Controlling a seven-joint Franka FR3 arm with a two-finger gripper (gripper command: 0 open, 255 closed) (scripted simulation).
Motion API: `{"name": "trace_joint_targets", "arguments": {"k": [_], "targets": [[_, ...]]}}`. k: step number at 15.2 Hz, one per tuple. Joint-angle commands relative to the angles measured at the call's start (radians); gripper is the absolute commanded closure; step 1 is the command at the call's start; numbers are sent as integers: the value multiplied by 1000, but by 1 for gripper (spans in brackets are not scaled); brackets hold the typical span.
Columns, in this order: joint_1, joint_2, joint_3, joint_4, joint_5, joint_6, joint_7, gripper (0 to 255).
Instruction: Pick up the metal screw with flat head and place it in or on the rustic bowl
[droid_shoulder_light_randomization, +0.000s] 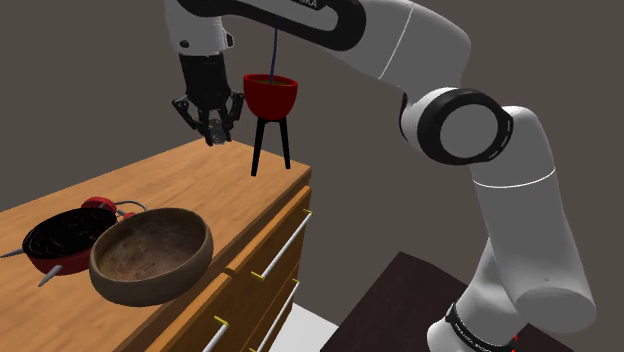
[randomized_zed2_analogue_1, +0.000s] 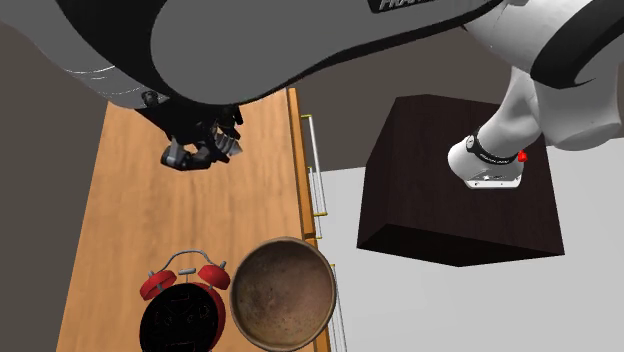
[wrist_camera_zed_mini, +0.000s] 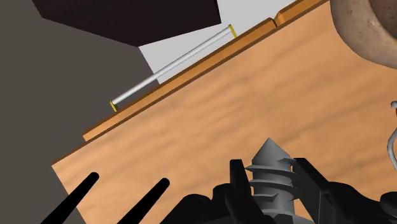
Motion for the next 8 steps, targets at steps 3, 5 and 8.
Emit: {"name": "trace_joint_targets", "arguments": {"k": [3,5,8], "targets": [[53,-39,22,-72,11,27,89,255],[85,-41,32,-78,12,28,131,255],[138,-30,44,-64,9,21,192,255]]}}
